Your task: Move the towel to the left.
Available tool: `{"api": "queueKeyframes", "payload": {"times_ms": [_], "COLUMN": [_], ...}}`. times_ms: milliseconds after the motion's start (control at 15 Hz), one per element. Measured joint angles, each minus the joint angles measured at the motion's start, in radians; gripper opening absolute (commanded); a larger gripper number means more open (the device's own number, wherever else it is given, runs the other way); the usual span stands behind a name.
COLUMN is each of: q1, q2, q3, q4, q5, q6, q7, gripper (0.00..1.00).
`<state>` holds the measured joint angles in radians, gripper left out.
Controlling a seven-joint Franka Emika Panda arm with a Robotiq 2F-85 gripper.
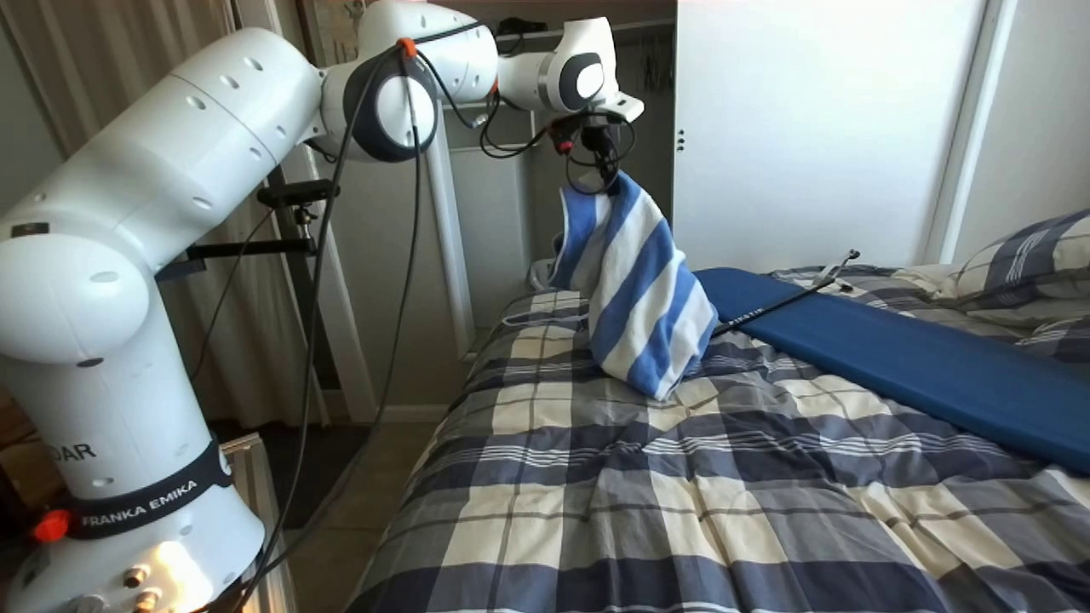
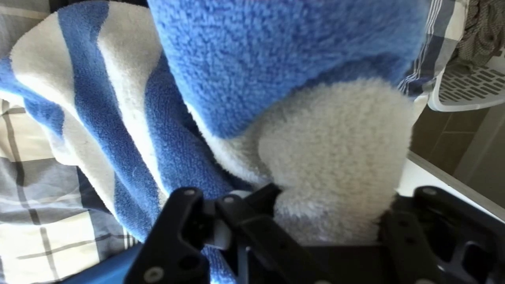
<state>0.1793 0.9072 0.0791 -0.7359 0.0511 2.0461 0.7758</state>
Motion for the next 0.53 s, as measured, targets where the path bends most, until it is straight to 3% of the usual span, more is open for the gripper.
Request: {"api": "queueKeyframes", "payload": {"times_ms": [67,333,533], "q1": [0.0,0.001,0.02], "q2": [0.0,0.01,0.039], "q3": [0.0,0.004,0.031], "q4": [0.002,0.005,0.035], "q5": [0.0,0.0,0.001], "q6": [0.0,-0.016,-0.096], "q7": [0.0,-0.017,-0.122], "gripper": [0.05,0.05,0.05]}}
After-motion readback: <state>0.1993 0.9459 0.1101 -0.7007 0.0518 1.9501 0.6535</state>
